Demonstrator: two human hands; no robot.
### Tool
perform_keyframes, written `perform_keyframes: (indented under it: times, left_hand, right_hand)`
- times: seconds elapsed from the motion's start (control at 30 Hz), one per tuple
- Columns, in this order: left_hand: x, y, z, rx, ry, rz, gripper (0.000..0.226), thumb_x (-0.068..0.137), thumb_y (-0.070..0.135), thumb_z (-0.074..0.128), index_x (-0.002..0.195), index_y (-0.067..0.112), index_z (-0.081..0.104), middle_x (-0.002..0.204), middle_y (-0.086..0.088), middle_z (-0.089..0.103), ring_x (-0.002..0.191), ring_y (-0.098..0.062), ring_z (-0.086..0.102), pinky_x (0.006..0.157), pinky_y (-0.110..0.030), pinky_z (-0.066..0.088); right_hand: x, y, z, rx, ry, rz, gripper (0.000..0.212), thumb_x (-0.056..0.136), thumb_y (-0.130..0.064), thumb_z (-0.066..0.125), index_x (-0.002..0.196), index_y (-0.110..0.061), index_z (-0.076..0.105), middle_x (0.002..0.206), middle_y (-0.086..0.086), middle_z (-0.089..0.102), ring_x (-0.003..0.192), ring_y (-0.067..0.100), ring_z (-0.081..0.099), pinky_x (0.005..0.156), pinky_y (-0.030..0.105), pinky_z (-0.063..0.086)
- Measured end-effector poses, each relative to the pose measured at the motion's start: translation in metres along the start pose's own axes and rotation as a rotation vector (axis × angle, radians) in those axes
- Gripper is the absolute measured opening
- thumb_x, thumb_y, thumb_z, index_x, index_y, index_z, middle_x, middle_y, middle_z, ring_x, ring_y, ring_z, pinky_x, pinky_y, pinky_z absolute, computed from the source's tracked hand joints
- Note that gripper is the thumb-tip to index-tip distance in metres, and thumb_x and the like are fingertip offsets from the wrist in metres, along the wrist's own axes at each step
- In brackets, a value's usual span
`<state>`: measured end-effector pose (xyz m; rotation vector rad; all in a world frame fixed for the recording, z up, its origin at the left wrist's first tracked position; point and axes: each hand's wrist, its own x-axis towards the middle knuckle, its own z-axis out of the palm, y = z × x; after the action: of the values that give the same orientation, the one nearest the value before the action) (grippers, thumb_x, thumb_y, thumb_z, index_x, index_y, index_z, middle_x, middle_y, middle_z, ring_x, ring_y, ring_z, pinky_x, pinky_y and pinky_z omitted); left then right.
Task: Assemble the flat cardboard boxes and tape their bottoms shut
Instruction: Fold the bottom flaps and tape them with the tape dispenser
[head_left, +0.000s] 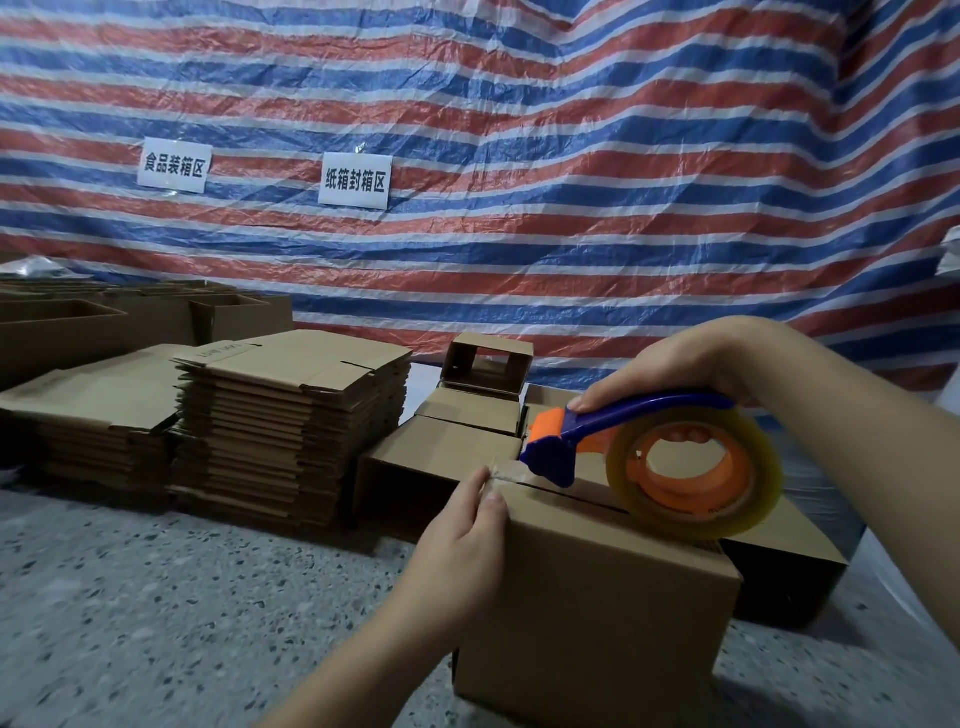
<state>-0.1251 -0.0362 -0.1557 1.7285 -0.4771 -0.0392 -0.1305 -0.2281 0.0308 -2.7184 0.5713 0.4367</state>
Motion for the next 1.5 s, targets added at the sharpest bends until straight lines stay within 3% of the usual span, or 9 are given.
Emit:
perform_keyframes:
  times: [0.13, 0.23, 0.3, 0.57, 0.8, 1.27, 1.33, 1.4, 1.5]
  left_hand:
    - [0.008, 0.006, -0.009, 0.134, -0.08, -0.027, 0.049, 0.104, 0.039, 0.034, 0.152, 0.039, 0.025, 0.153, 0.009, 0.038, 0.119, -0.003, 0.037, 0.093, -0.023, 0.028]
    - [0.01, 0.003, -0.009, 0.309, -0.111, 0.114, 0.054, 0.102, 0.049, 0.034, 0.152, 0.047, 0.016, 0.159, 0.018, 0.023, 0.141, -0.002, 0.025, 0.11, -0.024, 0.025]
    - [0.01, 0.0, -0.01, 0.397, -0.106, 0.218, 0.054, 0.099, 0.058, 0.035, 0.15, 0.048, 0.023, 0.159, 0.024, 0.016, 0.143, 0.002, 0.019, 0.113, -0.025, 0.019]
    - [0.011, 0.004, -0.02, 0.841, 0.017, 0.473, 0.059, 0.096, 0.064, 0.019, 0.147, 0.042, 0.036, 0.154, 0.023, 0.032, 0.141, 0.005, 0.026, 0.115, -0.027, 0.023]
    - [0.011, 0.005, -0.022, 0.86, 0.058, 0.511, 0.056, 0.096, 0.063, 0.022, 0.144, 0.043, 0.042, 0.15, 0.027, 0.038, 0.127, 0.003, 0.047, 0.099, -0.02, 0.038]
    - [0.009, 0.007, -0.015, 0.955, 0.023, 0.493, 0.056, 0.097, 0.062, 0.022, 0.144, 0.04, 0.042, 0.15, 0.026, 0.038, 0.12, -0.001, 0.054, 0.095, -0.023, 0.042]
    - [0.008, 0.011, -0.015, 0.985, 0.012, 0.499, 0.054, 0.098, 0.059, 0.022, 0.143, 0.038, 0.044, 0.149, 0.024, 0.041, 0.121, -0.003, 0.053, 0.095, -0.023, 0.039]
    - [0.007, 0.019, -0.015, 1.034, -0.001, 0.502, 0.053, 0.098, 0.055, 0.019, 0.135, 0.036, 0.051, 0.14, 0.019, 0.052, 0.118, -0.005, 0.055, 0.094, -0.025, 0.04]
    - [0.009, 0.036, -0.01, 1.188, -0.022, 0.514, 0.056, 0.091, 0.057, 0.009, 0.107, 0.031, 0.056, 0.105, 0.011, 0.063, 0.101, -0.009, 0.058, 0.092, -0.03, 0.042]
  right_hand:
    - [0.0, -0.002, 0.001, -0.008, 0.016, 0.007, 0.065, 0.068, -0.069, 0.074, 0.107, -0.018, 0.061, 0.073, 0.002, 0.077, 0.056, 0.012, 0.072, 0.049, 0.022, 0.054]
    - [0.001, -0.005, 0.001, -0.026, 0.016, 0.012, 0.062, 0.073, -0.068, 0.073, 0.108, -0.018, 0.061, 0.074, 0.002, 0.077, 0.058, 0.013, 0.073, 0.049, 0.022, 0.054]
    - [0.0, -0.007, 0.001, -0.04, 0.014, 0.016, 0.062, 0.072, -0.068, 0.073, 0.107, -0.018, 0.061, 0.072, 0.002, 0.077, 0.057, 0.013, 0.073, 0.049, 0.022, 0.054]
    - [-0.006, -0.012, -0.001, -0.113, -0.011, 0.051, 0.073, 0.058, -0.072, 0.072, 0.103, -0.015, 0.065, 0.067, 0.003, 0.076, 0.053, 0.013, 0.071, 0.046, 0.022, 0.053]
    - [-0.018, 0.004, -0.009, -0.123, -0.024, 0.114, 0.076, 0.057, -0.072, 0.074, 0.103, -0.011, 0.067, 0.069, 0.006, 0.075, 0.055, 0.016, 0.071, 0.048, 0.023, 0.054]
    - [-0.029, 0.082, -0.016, -0.101, -0.062, 0.2, 0.116, 0.023, -0.085, 0.083, 0.114, -0.014, 0.068, 0.095, 0.009, 0.079, 0.078, 0.02, 0.075, 0.067, 0.029, 0.059]
    - [-0.03, 0.093, -0.012, -0.081, -0.084, 0.217, 0.113, 0.025, -0.085, 0.083, 0.113, -0.016, 0.066, 0.095, 0.01, 0.079, 0.077, 0.02, 0.075, 0.067, 0.029, 0.059]
    - [-0.029, 0.098, -0.008, -0.082, -0.095, 0.226, 0.105, 0.035, -0.084, 0.079, 0.112, -0.015, 0.068, 0.092, 0.009, 0.079, 0.074, 0.019, 0.074, 0.065, 0.028, 0.059]
    - [-0.027, 0.099, -0.006, -0.08, -0.089, 0.226, 0.094, 0.047, -0.082, 0.075, 0.112, -0.014, 0.069, 0.09, 0.007, 0.079, 0.073, 0.018, 0.075, 0.065, 0.027, 0.059]
